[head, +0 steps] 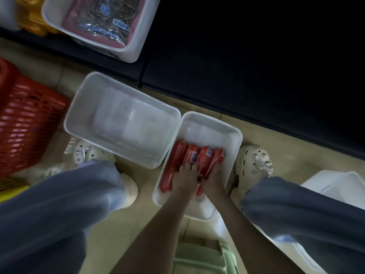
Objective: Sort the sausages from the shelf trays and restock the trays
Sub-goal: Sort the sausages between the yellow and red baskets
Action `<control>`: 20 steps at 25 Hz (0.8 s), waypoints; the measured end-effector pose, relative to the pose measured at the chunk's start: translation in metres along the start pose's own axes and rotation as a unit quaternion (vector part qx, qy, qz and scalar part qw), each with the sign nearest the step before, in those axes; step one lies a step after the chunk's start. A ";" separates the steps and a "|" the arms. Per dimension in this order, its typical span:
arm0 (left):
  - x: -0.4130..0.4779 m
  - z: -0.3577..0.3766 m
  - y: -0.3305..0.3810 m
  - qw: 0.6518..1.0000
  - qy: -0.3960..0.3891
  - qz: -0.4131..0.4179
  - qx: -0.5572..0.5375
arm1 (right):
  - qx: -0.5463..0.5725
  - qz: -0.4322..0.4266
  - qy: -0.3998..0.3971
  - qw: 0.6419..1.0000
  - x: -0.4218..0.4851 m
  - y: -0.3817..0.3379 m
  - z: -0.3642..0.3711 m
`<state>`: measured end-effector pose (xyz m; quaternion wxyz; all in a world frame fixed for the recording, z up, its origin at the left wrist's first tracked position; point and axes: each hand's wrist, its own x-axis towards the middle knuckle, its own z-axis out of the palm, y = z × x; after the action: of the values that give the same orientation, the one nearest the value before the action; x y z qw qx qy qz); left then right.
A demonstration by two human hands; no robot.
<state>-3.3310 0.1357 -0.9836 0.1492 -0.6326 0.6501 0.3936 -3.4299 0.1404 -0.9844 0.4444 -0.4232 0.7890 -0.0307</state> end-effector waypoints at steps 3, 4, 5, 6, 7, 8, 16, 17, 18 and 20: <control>-0.007 0.001 -0.018 0.994 0.031 0.062 0.085 | -0.203 -0.138 -0.060 0.968 -0.006 0.002 -0.005; -0.009 0.002 -0.021 0.991 0.037 0.079 0.101 | -0.239 -0.153 -0.091 0.955 -0.007 0.001 -0.008; -0.010 0.005 -0.024 0.990 0.033 0.091 0.106 | -0.258 -0.158 -0.111 0.947 -0.006 0.001 -0.010; -0.011 0.004 -0.025 0.988 0.028 0.097 0.115 | -0.277 -0.154 -0.129 0.940 -0.004 -0.001 -0.014; -0.010 0.002 -0.026 0.985 0.030 0.105 0.133 | -0.293 -0.148 -0.140 0.934 0.001 -0.001 -0.017; -0.008 0.003 -0.028 0.984 0.020 0.101 0.144 | -0.301 -0.142 -0.144 0.932 0.008 -0.001 -0.020; 0.008 0.012 -0.033 0.988 0.016 0.093 0.120 | -0.337 -0.090 -0.089 0.933 0.031 0.001 -0.007; 0.010 0.015 -0.033 0.987 0.047 0.095 0.121 | -0.338 -0.094 -0.079 0.933 0.034 0.000 -0.006; 0.008 0.015 -0.032 0.990 0.040 0.076 0.109 | -0.338 -0.097 -0.073 0.933 0.036 0.000 -0.007; 0.006 0.014 -0.032 0.990 0.037 0.083 0.112 | -0.335 -0.111 -0.057 0.934 0.033 0.000 -0.009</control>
<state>-3.3063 0.1442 -1.0069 0.1619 -0.5702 0.7454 0.3052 -3.4444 0.1147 -1.0008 0.3150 -0.6335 0.6748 0.2102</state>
